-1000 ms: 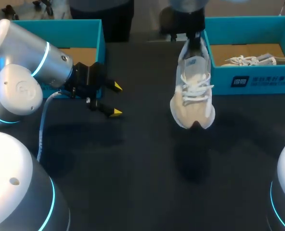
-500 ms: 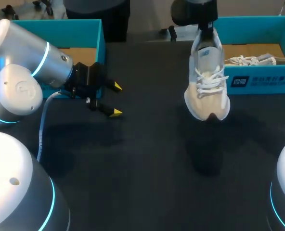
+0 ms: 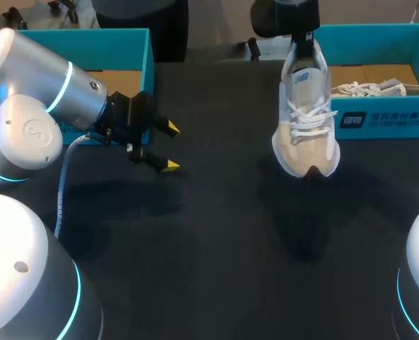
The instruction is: Take the shoe out of the shoebox, open the shoe tongue, remove and reinsert the insole, then place the shoe into the shoebox
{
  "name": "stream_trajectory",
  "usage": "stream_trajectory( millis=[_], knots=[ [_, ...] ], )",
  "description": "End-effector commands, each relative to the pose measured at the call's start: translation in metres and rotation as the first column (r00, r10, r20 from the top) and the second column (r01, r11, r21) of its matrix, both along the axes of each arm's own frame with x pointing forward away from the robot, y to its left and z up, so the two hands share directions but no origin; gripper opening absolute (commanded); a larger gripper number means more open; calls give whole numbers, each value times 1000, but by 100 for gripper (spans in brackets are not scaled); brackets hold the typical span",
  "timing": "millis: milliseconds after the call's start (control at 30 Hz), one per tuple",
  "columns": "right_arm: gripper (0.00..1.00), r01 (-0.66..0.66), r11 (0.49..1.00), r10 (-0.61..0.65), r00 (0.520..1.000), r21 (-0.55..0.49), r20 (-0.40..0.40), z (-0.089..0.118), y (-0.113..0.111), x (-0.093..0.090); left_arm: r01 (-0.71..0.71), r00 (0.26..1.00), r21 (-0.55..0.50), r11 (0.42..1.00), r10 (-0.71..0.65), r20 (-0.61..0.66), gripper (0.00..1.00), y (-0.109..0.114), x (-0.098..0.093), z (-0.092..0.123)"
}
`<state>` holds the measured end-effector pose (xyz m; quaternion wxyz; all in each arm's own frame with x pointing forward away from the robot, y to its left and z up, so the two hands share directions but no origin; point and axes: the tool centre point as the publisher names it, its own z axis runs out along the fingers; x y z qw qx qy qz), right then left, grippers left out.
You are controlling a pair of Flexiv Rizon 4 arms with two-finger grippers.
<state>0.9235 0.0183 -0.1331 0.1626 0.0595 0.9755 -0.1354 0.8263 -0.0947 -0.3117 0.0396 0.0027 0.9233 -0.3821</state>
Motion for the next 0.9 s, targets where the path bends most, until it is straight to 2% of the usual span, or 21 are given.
stream_trajectory(
  millis=[33, 133, 300, 733, 867, 900],
  knots=[
    [0, 0, 1000, 0, 1000, -1, -3, 2, 0, 0, 0, 1000, 1, 1000, 0, 1, 100, 0, -1, 0],
    [0, 3, 1000, -3, 1000, -12, -7, 4, -6, 5, 0, 1000, 1, 1000, 0, 1, 100, 0, -1, 0],
    [0, 18, 1000, -18, 1000, -16, 11, 10, -35, 26, 0, 1000, 1, 1000, 0, 1, 100, 0, -1, 0],
    [0, -25, 999, 26, 999, -48, 22, -6, -128, 107, 0, 1000, 1, 1000, 0, 1, 100, 0, -1, 0],
    [0, -15, 999, 16, 1000, -30, 21, -7, -156, 118, 0, 1000, 1, 1000, 0, 1, 100, 0, -1, 0],
    [0, -15, 999, 16, 1000, -30, 21, -7, -156, 118, 0, 1000, 1, 1000, 0, 1, 100, 0, -1, 0]
  ],
)
